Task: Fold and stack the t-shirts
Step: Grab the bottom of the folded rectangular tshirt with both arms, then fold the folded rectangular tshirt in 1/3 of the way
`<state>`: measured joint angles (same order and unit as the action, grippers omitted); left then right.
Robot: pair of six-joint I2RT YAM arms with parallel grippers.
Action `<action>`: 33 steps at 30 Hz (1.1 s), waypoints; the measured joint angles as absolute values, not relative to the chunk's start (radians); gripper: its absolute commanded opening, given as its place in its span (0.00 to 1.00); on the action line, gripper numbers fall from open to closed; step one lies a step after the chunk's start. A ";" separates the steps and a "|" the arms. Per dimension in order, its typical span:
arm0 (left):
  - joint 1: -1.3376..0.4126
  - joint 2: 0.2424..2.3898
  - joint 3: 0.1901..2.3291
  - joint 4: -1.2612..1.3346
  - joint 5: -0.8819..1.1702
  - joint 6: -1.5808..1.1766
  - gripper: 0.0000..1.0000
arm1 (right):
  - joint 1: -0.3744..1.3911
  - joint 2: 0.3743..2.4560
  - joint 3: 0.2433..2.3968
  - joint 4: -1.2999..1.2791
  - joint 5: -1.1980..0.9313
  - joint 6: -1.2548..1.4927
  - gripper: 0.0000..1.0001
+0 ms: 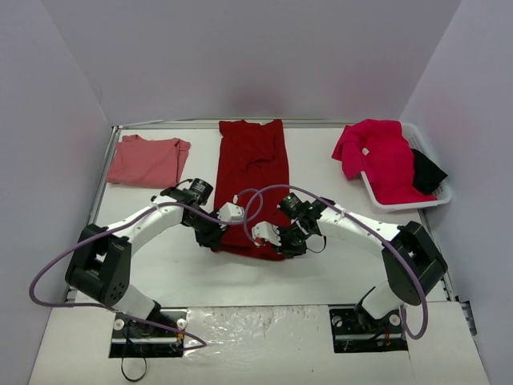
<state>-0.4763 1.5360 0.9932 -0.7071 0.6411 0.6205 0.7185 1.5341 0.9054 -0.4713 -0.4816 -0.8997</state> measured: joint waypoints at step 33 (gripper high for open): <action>-0.498 1.376 1.116 -1.257 0.868 1.102 0.02 | 0.692 1.505 1.198 -1.095 -0.861 -1.252 0.00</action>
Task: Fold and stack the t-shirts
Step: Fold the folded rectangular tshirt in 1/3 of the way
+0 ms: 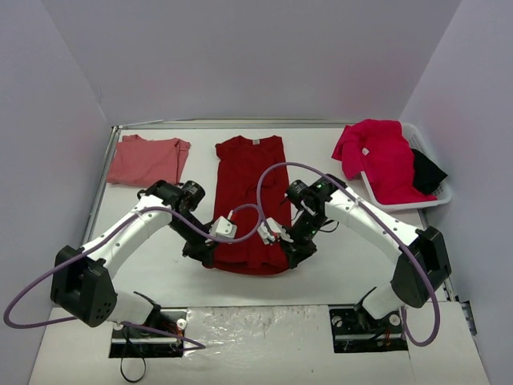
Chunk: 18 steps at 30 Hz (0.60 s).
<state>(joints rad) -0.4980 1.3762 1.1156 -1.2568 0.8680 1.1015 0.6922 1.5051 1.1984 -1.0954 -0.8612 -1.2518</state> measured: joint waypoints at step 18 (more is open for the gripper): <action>-0.471 1.440 1.244 -1.041 0.707 0.918 0.02 | 0.544 1.629 1.390 -0.969 -0.748 -1.198 0.00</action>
<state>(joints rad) -0.4709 1.4399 1.2438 -1.0409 0.7071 0.9184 0.5438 1.6287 1.3903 -0.9688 -0.7479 -1.1984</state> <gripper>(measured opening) 0.038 0.035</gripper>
